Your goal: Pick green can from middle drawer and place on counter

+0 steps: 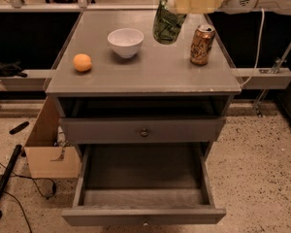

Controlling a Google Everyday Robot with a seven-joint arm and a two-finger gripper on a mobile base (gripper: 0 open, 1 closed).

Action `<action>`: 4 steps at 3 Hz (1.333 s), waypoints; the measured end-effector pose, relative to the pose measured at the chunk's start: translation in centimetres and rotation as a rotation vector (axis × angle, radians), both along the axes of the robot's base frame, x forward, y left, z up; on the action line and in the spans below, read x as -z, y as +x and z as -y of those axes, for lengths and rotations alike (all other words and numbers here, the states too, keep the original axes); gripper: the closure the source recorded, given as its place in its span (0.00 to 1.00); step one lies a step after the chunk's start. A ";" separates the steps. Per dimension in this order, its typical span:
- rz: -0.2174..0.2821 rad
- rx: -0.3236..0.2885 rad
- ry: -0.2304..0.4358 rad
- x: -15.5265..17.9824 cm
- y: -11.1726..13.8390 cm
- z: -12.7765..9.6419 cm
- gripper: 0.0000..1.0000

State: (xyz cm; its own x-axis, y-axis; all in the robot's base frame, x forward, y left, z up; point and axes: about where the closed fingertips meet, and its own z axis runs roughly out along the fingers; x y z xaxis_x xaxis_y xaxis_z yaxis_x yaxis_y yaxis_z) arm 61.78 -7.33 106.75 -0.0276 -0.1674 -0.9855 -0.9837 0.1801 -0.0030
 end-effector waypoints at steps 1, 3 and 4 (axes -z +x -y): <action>-0.016 0.002 -0.013 0.9 0.7 -0.1 1.00; -0.058 0.010 -0.040 3.4 3.2 -0.1 1.00; -0.070 0.017 -0.045 4.3 4.0 0.1 1.00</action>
Offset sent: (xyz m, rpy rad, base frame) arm 0.0440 -0.0038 -0.0390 -0.0521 0.0674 -0.0149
